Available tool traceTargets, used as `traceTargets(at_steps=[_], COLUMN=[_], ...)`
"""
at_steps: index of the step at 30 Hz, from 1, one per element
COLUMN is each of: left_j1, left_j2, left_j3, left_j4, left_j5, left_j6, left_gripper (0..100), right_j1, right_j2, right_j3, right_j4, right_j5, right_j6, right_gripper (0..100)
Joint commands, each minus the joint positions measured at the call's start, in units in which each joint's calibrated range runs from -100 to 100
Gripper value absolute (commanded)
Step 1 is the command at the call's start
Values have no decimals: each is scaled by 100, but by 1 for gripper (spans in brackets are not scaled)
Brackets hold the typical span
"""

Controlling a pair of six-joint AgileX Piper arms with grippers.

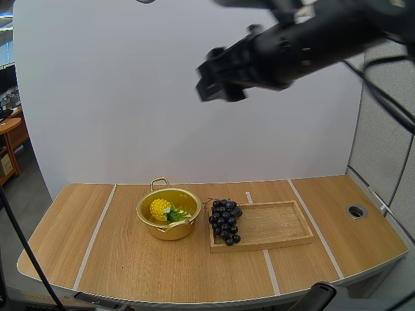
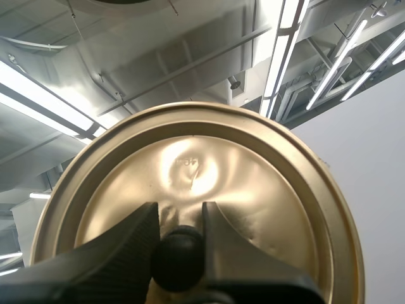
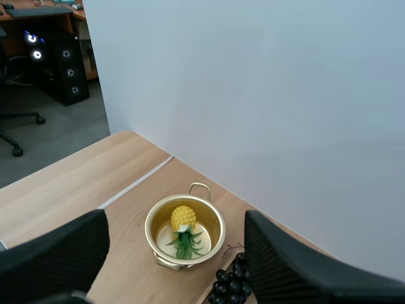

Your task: Open the pot, put the pineapple inside, and close it

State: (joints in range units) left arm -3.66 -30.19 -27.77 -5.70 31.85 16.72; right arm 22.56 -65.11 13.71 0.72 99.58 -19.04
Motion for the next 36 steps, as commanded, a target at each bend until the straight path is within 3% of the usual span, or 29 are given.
traceTargets(at_steps=[1,16,24,25,27,28,29,36], left_j1=[-11,-11,-11,-11,-11,-11,-11,-11], left_j2=[-34,-34,-34,-34,-34,-34,-34,-34], left_j3=[-40,-40,-40,-40,-40,-40,-40,-40], left_j4=[11,11,11,11,11,11,11,11], left_j5=[-122,-122,-122,-122,-122,-122,-122,-122], left_j6=[-59,-59,-59,-59,-59,-59,-59,-59], left_gripper=[0,0,0,0,0,0,0,0], right_j1=[-32,-533,-728,-742,-748,-748,-748,-808], right_j2=[-439,-2479,-3022,-3028,-3028,-3028,-3028,-3028], right_j3=[66,2487,3552,3663,3855,3936,4006,4363], right_j4=[-35,371,564,598,735,802,816,1033], right_j5=[42,42,42,42,42,42,42,42], right_j6=[59,9,-30,-30,-74,-121,-169,-248], right_gripper=[100,100,100,88,43,15,0,0])
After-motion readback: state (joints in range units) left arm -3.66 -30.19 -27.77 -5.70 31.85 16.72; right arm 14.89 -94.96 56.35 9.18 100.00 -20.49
